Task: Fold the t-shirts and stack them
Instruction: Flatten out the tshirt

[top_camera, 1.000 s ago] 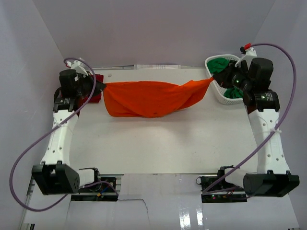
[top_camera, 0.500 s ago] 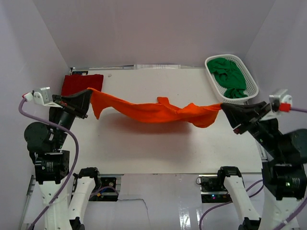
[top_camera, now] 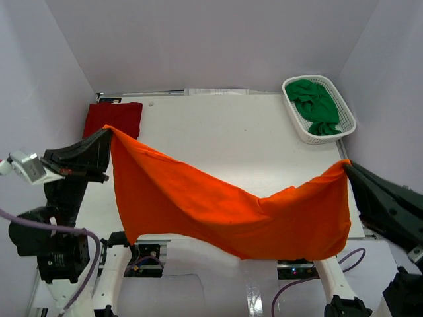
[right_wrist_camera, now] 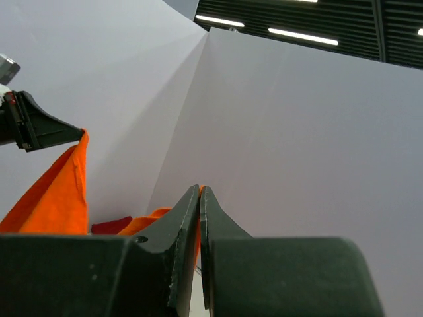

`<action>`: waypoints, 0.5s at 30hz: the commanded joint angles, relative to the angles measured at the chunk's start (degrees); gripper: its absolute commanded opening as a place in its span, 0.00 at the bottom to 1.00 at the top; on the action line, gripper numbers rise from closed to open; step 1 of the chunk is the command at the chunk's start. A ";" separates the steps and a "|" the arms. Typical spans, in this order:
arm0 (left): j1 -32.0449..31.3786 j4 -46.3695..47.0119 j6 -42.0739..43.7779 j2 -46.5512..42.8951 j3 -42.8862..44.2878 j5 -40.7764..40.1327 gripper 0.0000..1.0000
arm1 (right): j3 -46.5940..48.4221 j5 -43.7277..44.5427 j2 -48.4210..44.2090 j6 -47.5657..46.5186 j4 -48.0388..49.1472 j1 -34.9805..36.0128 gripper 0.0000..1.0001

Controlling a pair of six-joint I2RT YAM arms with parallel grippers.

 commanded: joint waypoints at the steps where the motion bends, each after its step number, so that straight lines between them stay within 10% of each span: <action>1: 0.33 0.58 0.33 13.79 -1.38 0.60 0.00 | -3.19 2.74 14.57 3.41 0.13 -0.15 0.08; 9: 0.24 10.25 -5.72 44.11 -1.23 3.59 0.00 | -10.42 1.43 32.40 5.88 8.22 -0.15 0.08; 15: -0.11 11.13 -10.91 69.39 19.54 7.72 0.00 | 18.67 -8.04 60.07 14.47 9.45 -0.15 0.08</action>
